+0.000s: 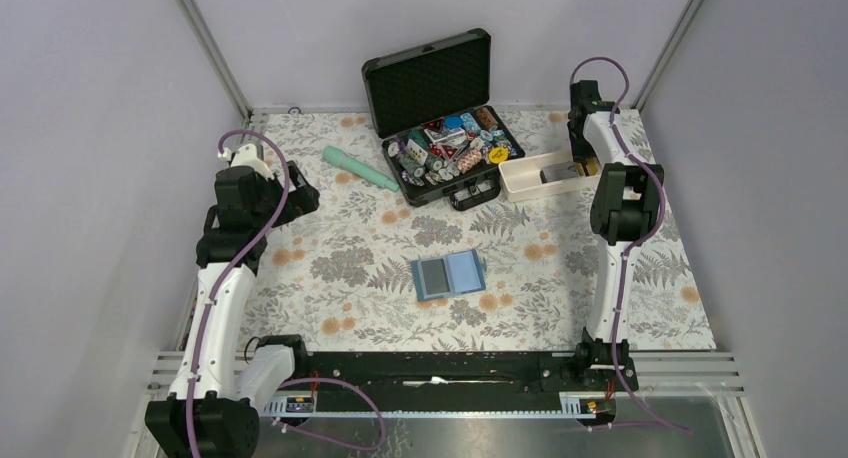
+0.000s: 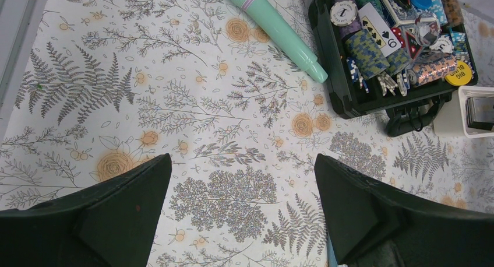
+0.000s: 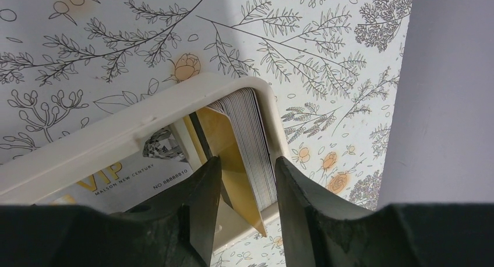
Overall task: Put the credit cards into the card holder
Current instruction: Pick up the credit card from the storage box.
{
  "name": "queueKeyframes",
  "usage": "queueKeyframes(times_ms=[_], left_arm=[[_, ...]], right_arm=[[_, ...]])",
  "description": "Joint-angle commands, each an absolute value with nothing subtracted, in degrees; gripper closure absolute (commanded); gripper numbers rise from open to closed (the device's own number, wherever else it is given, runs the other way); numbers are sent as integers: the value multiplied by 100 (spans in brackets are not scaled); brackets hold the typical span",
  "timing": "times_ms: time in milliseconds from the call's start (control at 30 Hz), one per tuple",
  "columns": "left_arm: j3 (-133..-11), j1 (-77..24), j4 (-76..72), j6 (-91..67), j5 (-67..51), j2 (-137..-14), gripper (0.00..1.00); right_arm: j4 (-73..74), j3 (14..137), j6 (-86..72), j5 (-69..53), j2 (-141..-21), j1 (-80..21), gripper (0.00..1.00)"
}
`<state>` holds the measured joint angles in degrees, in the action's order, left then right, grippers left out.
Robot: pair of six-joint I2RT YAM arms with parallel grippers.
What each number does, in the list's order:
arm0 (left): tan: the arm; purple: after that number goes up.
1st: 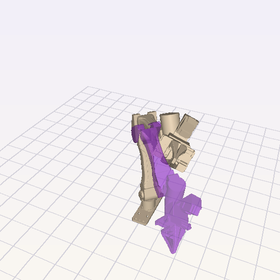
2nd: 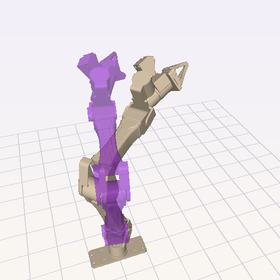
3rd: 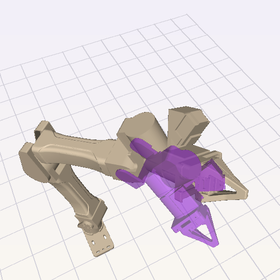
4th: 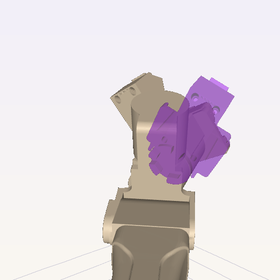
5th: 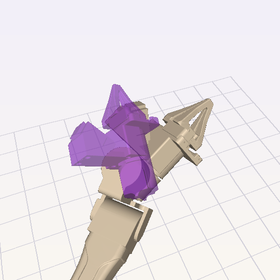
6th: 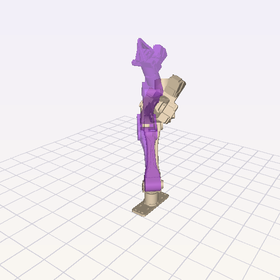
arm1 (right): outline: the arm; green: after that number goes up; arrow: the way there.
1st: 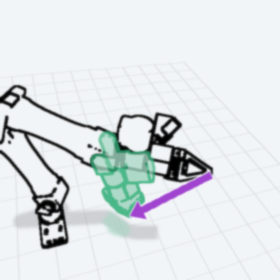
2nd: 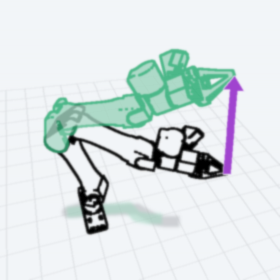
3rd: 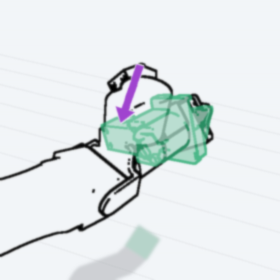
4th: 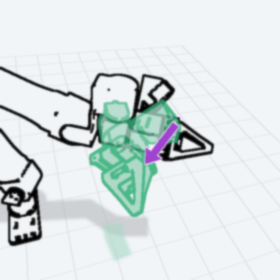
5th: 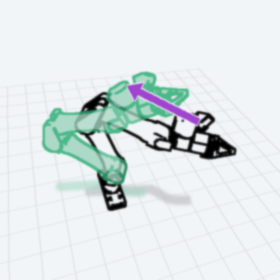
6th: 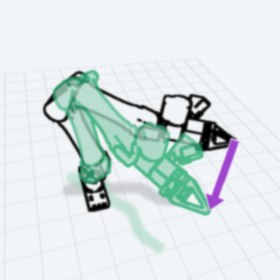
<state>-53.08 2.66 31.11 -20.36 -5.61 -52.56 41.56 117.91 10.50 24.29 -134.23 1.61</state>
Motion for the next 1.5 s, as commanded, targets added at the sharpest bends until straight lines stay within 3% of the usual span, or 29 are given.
queueKeyframes(times_ms=[0,267,733,1167,1467], left_arm=[[-5291,246,2821,-1995,-587,-5133,1],[-5291,229,2813,-1995,-580,-5133,1],[-5274,223,2821,-1995,-582,-5093,1],[-5188,228,2745,-2075,-801,-4989,1],[-4984,121,2654,-2479,-1596,-4854,1]], right_arm=[[4265,12073,1055,2511,-13122,115,56],[4301,12088,1031,2423,-12970,59,67],[4491,12140,900,2103,-12709,31,77],[4528,11886,459,1050,-12137,26,100],[3835,10599,-224,-198,-10828,31,100]])
